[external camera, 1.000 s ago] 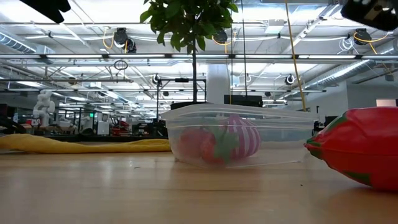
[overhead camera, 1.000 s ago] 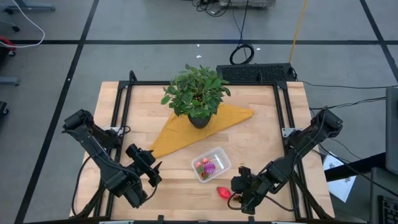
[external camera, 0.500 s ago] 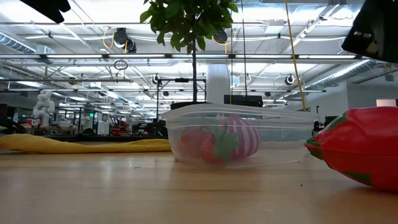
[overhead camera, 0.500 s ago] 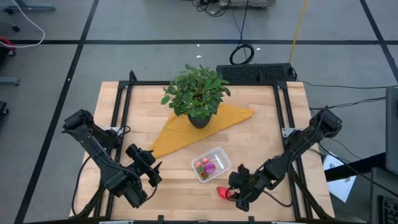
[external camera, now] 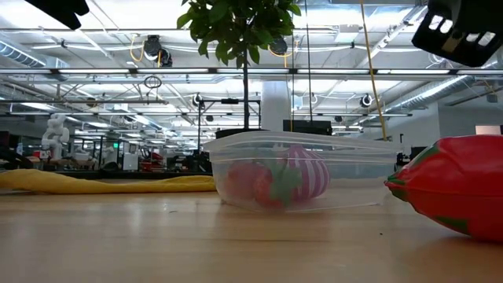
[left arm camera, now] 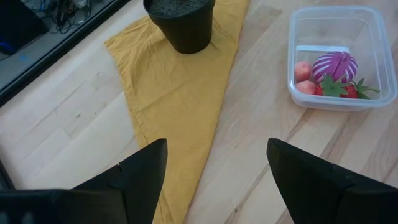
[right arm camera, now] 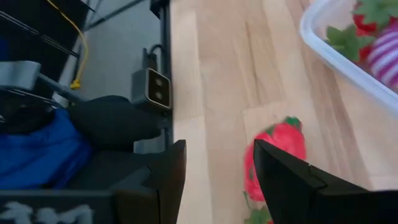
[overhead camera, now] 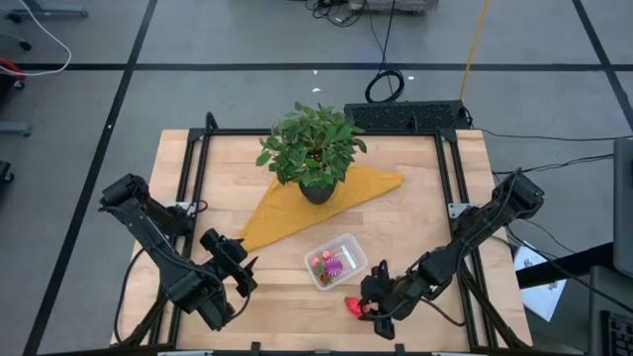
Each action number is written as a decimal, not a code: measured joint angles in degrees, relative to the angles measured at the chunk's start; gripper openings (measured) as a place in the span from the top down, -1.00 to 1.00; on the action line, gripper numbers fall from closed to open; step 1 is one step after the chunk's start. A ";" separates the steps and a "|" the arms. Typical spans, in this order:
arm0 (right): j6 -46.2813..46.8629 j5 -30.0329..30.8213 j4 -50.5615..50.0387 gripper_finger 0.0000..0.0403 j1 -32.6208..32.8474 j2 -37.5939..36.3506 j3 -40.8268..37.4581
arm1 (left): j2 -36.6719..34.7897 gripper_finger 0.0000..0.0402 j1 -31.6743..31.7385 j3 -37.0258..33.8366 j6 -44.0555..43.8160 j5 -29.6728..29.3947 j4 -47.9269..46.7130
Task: Pick and placing Produce into tupperware
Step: Put the dragon fruit into the transparent bin
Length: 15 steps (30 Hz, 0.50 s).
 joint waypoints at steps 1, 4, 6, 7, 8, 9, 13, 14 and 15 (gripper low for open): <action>-0.11 -0.02 0.78 0.13 0.00 0.00 0.00 | 0.00 -0.40 0.00 0.00 0.00 0.00 0.00; -0.65 -0.02 2.64 0.13 0.00 0.00 0.00 | 0.00 -0.40 0.00 0.00 0.00 0.00 0.00; -4.11 -0.17 4.78 0.13 0.00 0.00 0.00 | 0.00 -0.40 0.00 0.00 0.00 0.00 0.00; -6.61 -0.17 6.20 0.13 0.01 0.00 0.00 | 0.00 -0.40 0.00 0.00 0.00 0.00 -0.01; -9.89 -0.23 7.74 0.13 0.17 0.00 0.00 | 0.00 -0.40 0.00 0.00 0.03 0.00 0.00; -12.79 -0.22 9.17 0.13 0.45 -0.03 0.00 | 0.00 -0.40 0.00 0.00 0.25 0.00 0.03; -20.72 -0.18 9.57 0.13 1.69 -0.55 1.07 | 0.00 -0.40 0.00 0.00 0.90 0.00 0.13; -22.06 0.17 8.80 0.13 2.08 -0.55 1.61 | 0.00 -0.40 0.00 0.00 0.94 0.00 0.17; -23.26 0.99 7.72 0.13 2.39 -0.55 2.20 | 0.00 -0.40 -0.01 0.00 0.93 0.00 0.17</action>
